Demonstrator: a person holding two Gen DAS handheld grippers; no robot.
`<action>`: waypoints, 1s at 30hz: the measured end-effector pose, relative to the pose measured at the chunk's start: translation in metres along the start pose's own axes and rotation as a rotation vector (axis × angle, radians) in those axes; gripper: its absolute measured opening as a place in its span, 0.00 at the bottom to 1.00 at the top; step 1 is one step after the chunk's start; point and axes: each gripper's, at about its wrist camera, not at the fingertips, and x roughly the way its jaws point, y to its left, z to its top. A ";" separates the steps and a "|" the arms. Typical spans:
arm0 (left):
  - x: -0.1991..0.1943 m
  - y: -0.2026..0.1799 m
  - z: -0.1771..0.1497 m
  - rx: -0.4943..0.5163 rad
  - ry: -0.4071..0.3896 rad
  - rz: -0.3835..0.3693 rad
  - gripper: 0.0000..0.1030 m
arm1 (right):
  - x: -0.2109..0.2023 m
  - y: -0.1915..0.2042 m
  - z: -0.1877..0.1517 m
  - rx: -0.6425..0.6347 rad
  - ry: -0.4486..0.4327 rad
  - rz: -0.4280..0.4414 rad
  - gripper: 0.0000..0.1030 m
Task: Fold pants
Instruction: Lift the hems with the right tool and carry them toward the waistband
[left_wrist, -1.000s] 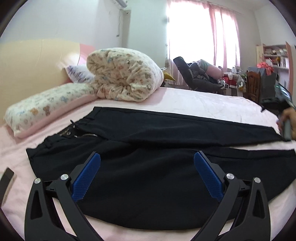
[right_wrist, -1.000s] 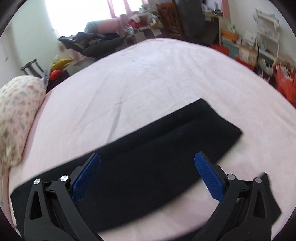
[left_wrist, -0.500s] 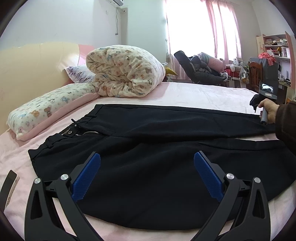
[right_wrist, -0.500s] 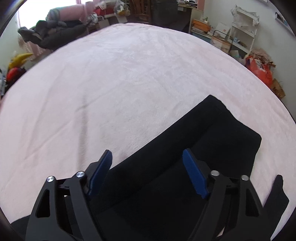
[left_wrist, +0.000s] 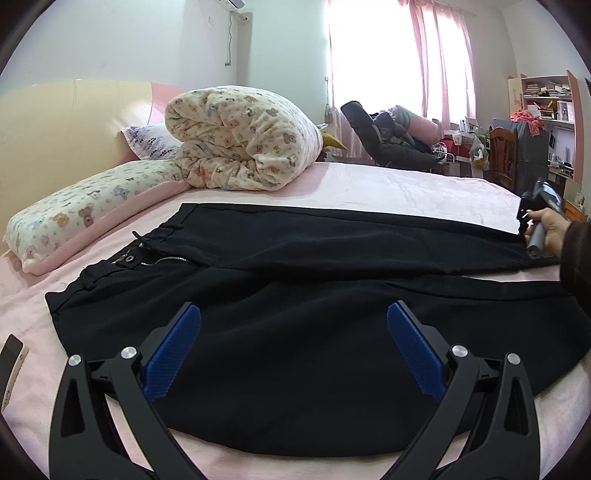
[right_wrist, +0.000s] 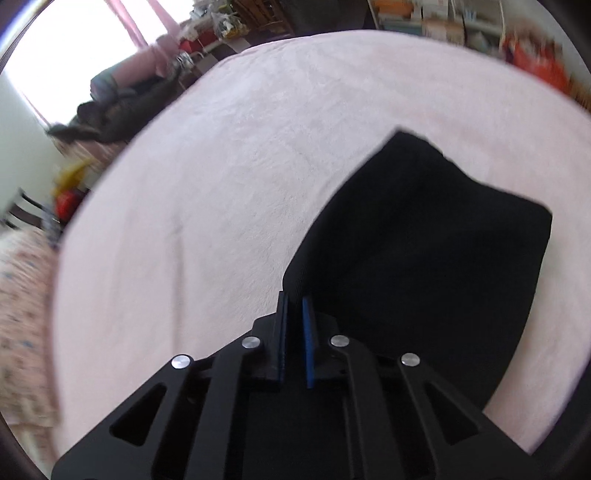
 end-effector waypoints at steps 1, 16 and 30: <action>0.000 0.001 0.000 -0.004 0.002 -0.011 0.98 | -0.008 -0.010 0.000 0.025 0.002 0.058 0.06; -0.018 0.041 0.028 -0.210 -0.097 -0.118 0.98 | -0.152 -0.120 -0.123 -0.089 -0.149 0.451 0.03; 0.203 0.058 0.186 -0.306 0.364 -0.266 0.89 | -0.175 -0.160 -0.145 -0.075 -0.307 0.485 0.01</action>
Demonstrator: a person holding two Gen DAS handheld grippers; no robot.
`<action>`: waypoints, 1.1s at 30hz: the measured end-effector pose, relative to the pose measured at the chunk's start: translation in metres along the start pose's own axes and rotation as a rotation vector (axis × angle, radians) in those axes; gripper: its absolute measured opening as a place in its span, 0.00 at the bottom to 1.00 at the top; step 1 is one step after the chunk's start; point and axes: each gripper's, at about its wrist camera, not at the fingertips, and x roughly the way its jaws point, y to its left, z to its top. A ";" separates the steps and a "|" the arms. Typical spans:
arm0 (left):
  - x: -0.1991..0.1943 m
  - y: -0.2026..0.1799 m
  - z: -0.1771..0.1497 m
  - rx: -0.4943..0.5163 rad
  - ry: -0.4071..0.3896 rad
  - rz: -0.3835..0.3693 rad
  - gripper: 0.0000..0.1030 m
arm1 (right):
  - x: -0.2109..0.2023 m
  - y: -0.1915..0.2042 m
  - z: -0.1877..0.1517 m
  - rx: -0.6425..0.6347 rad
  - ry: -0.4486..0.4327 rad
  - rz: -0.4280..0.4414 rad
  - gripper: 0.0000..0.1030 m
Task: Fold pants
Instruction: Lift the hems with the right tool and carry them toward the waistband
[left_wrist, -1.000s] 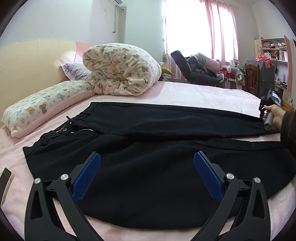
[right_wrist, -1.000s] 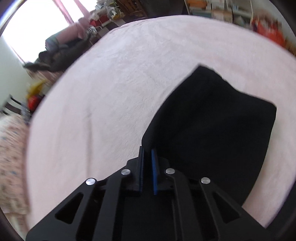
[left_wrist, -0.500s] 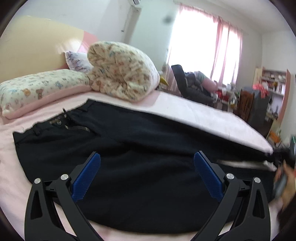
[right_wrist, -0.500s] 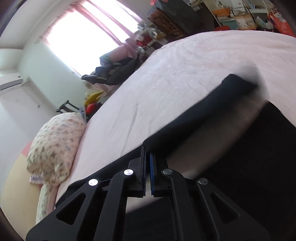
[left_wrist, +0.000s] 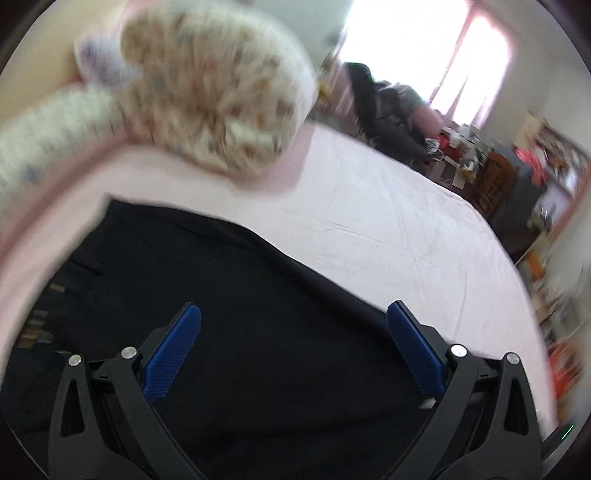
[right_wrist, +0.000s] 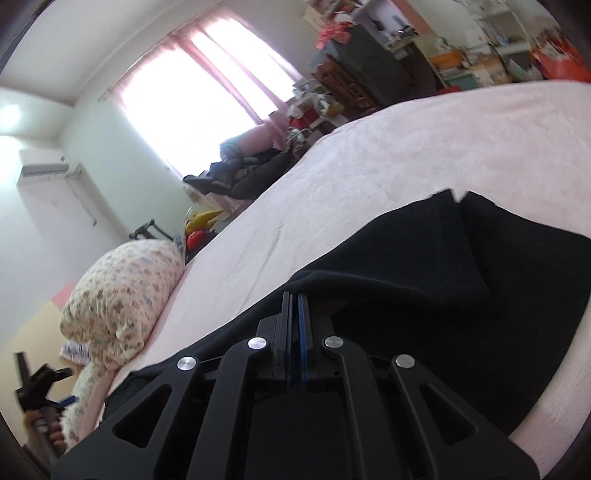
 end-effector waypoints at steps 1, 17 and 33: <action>0.017 0.004 0.011 -0.059 0.022 -0.014 0.86 | -0.002 -0.004 0.000 0.009 -0.008 -0.006 0.01; 0.181 0.028 0.051 -0.326 0.211 0.188 0.50 | 0.011 -0.007 -0.002 0.001 0.029 -0.012 0.01; 0.070 0.038 0.004 -0.401 -0.053 0.099 0.01 | 0.017 0.011 0.001 -0.065 0.111 0.194 0.68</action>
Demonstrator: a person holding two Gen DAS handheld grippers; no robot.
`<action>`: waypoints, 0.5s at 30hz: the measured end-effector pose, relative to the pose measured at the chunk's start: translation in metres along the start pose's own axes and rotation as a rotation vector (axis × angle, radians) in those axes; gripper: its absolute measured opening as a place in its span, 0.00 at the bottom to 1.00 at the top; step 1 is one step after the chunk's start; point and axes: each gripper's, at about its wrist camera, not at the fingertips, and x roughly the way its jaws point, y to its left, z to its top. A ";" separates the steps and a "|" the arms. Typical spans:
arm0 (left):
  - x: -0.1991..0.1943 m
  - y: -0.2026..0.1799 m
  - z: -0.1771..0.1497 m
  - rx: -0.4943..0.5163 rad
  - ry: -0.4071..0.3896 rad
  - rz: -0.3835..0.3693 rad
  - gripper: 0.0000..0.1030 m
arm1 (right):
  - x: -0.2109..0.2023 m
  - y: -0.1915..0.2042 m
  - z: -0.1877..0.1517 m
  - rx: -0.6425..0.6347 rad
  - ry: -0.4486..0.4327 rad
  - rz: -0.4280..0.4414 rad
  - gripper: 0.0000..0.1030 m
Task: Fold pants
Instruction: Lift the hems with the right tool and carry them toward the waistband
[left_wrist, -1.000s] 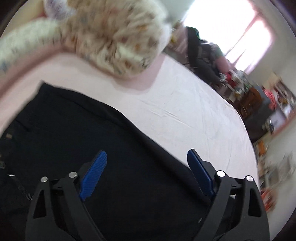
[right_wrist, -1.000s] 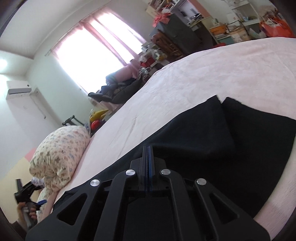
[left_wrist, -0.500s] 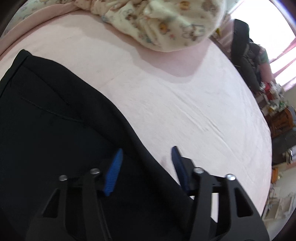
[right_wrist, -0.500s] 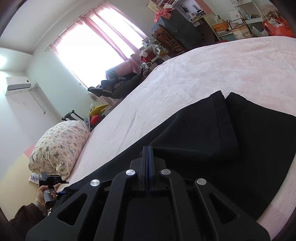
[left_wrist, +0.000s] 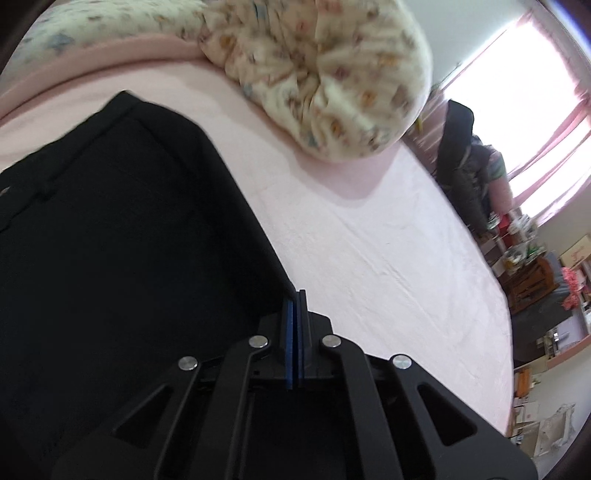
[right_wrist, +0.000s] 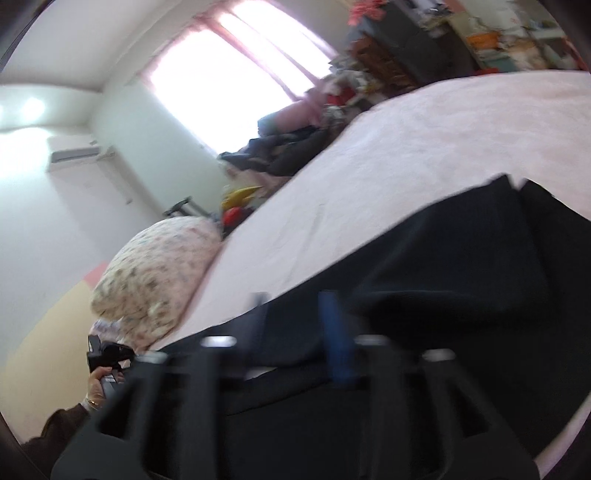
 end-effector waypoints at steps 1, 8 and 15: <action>-0.012 0.003 -0.005 -0.006 -0.009 -0.013 0.01 | -0.002 0.006 0.000 -0.020 -0.009 0.049 0.71; -0.108 0.016 -0.039 -0.014 -0.067 -0.075 0.01 | 0.004 0.009 0.004 0.170 0.179 0.246 0.49; -0.164 0.024 -0.062 -0.002 -0.093 -0.118 0.01 | -0.022 -0.073 0.015 0.596 0.176 0.049 0.48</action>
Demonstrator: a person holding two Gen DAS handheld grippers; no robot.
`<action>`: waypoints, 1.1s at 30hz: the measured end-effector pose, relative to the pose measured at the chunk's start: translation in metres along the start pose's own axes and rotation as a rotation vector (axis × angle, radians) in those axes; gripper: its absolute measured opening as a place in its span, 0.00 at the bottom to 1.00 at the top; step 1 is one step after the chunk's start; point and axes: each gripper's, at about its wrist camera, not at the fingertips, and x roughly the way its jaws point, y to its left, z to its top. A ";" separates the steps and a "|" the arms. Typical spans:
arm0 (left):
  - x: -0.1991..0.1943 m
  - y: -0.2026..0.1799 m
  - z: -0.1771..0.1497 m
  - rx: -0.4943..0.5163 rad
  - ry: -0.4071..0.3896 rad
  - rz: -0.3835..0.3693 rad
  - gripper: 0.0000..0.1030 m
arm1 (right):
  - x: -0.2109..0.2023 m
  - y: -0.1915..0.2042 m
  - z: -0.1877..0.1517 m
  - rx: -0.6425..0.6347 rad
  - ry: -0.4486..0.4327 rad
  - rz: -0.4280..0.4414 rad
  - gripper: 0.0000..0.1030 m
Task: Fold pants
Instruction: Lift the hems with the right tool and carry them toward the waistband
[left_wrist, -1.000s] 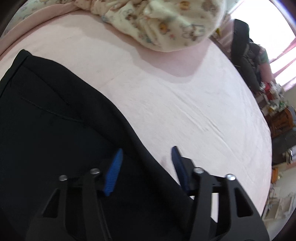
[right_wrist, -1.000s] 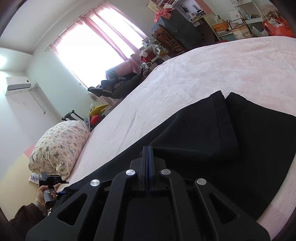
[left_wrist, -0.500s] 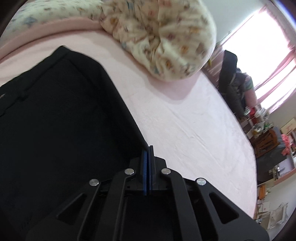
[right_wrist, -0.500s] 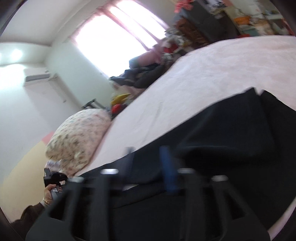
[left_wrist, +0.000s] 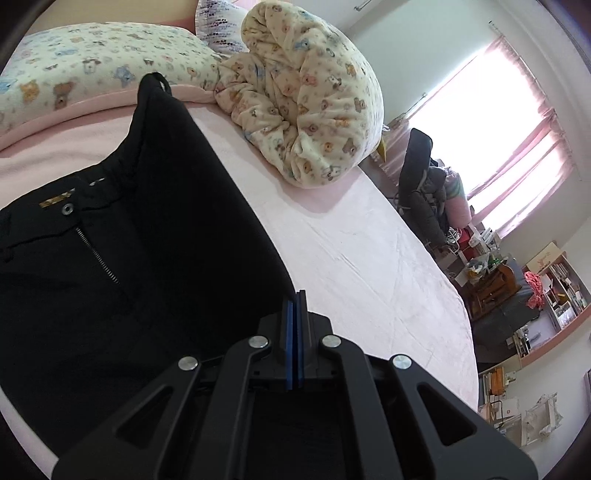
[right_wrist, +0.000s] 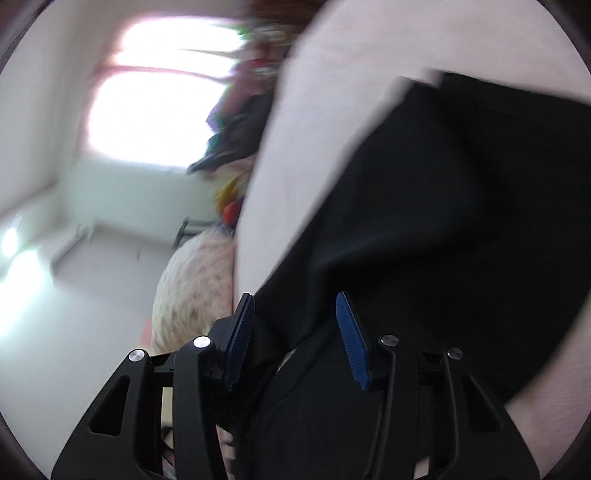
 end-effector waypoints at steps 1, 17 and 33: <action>0.000 -0.001 0.002 -0.002 0.003 -0.003 0.01 | -0.002 -0.006 0.006 0.036 -0.002 -0.015 0.48; -0.019 0.002 0.001 0.012 -0.007 0.012 0.01 | -0.001 0.003 0.039 -0.023 -0.086 -0.225 0.04; -0.095 0.069 -0.052 -0.003 -0.033 -0.042 0.01 | -0.084 0.028 0.042 -0.199 -0.201 -0.177 0.04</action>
